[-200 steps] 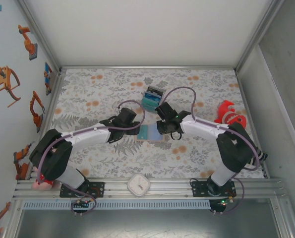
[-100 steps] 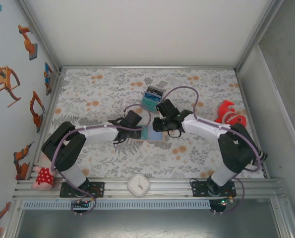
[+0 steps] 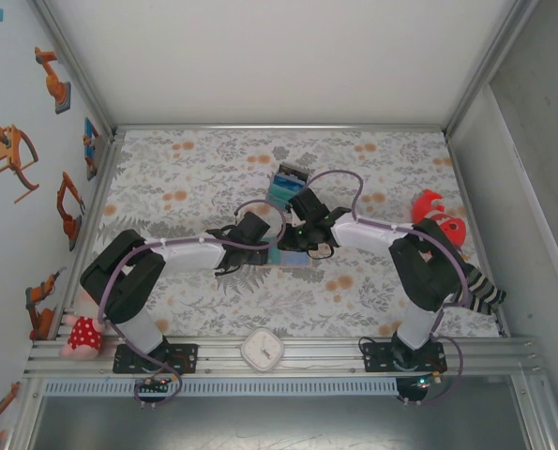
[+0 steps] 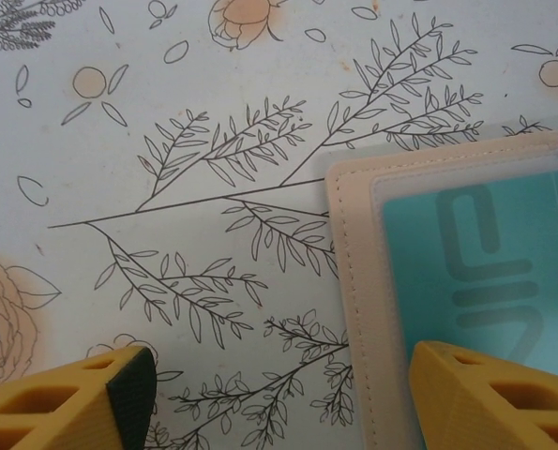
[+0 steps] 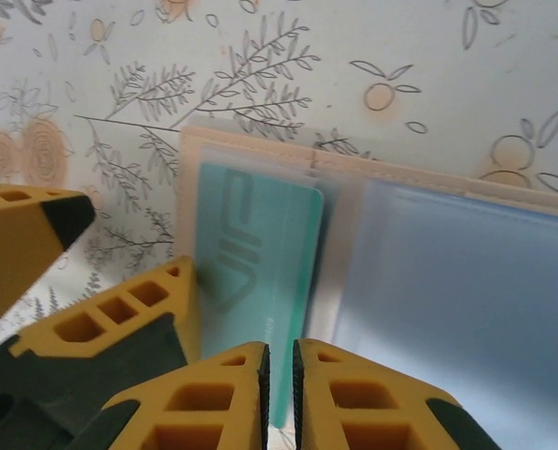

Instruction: Take the credit cards out of the card holder

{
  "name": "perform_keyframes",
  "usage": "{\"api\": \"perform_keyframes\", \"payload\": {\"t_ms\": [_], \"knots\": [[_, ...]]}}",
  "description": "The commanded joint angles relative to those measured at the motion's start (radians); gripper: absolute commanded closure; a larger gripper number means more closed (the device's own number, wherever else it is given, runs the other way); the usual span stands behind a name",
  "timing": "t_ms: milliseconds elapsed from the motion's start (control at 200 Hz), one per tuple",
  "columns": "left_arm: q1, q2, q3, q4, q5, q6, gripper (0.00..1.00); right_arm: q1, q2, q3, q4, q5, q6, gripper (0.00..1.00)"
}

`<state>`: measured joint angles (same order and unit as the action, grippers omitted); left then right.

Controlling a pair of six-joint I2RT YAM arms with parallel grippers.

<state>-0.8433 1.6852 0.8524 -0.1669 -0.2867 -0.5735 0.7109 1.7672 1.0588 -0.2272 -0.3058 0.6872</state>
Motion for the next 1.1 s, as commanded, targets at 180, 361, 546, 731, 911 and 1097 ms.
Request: {"api": "perform_keyframes", "payload": {"t_ms": [180,361,546,731,911,1097], "knots": [[-0.013,-0.016,-0.058,-0.033,0.043,-0.057,0.29,-0.004,0.034,-0.006,0.056,-0.047,0.065,0.85],[-0.015,-0.016,-0.061,-0.031,0.044,-0.064,0.28,-0.009,0.032,-0.035,0.083,-0.058,0.084,0.85],[-0.016,-0.01,-0.059,-0.034,0.044,-0.067,0.29,-0.017,0.024,-0.071,0.111,-0.059,0.103,0.85],[-0.017,-0.01,-0.056,-0.041,0.041,-0.071,0.29,-0.031,0.02,-0.12,0.177,-0.105,0.126,0.85],[-0.017,-0.006,-0.049,-0.05,0.039,-0.069,0.29,-0.034,0.027,-0.147,0.235,-0.134,0.15,0.84],[-0.017,-0.005,-0.047,-0.055,0.037,-0.067,0.29,-0.034,0.041,-0.15,0.255,-0.145,0.158,0.84]]}}
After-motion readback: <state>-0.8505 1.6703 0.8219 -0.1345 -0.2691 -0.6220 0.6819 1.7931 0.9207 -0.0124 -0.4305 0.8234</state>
